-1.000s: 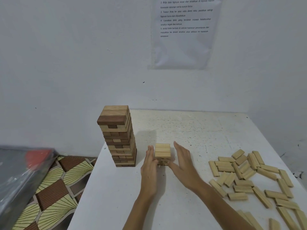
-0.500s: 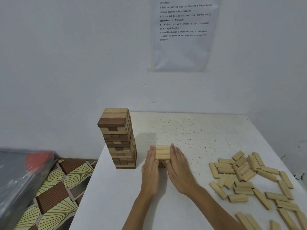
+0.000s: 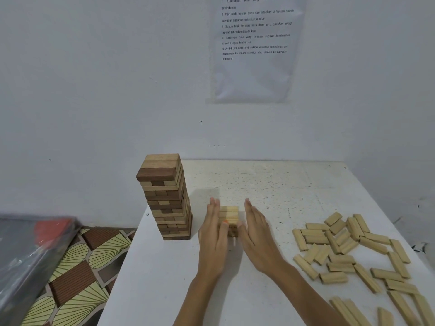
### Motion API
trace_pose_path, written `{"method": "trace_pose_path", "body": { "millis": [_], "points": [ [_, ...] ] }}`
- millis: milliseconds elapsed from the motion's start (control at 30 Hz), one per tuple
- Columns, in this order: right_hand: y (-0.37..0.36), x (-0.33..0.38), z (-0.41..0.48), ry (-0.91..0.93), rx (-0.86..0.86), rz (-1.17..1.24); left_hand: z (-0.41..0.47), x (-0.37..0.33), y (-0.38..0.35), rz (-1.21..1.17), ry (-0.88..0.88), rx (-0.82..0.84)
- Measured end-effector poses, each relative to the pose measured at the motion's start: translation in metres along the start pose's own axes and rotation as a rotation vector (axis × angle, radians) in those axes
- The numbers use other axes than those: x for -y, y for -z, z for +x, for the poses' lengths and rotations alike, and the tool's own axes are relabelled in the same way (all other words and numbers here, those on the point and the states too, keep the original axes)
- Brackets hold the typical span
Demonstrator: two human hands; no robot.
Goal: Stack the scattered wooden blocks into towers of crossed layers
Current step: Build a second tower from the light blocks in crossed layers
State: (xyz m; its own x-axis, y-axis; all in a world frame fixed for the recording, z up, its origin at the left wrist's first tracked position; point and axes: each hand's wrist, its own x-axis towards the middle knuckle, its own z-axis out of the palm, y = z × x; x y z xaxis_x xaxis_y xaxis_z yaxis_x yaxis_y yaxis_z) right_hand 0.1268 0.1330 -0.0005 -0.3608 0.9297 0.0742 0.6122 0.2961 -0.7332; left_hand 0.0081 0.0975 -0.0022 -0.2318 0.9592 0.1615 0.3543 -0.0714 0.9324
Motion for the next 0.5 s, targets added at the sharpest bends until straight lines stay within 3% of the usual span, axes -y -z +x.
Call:
{"method": "trace_pose_path", "body": {
  "millis": [300, 500],
  "points": [
    [0.036, -0.003, -0.02, 0.0, -0.203, 0.227, 0.0, -0.049, -0.016, -0.056, -0.144, -0.011],
    [0.066, -0.023, -0.049, -0.025, -0.336, 0.19, -0.009, -0.062, -0.049, -0.053, -0.208, 0.058]
  ]
}}
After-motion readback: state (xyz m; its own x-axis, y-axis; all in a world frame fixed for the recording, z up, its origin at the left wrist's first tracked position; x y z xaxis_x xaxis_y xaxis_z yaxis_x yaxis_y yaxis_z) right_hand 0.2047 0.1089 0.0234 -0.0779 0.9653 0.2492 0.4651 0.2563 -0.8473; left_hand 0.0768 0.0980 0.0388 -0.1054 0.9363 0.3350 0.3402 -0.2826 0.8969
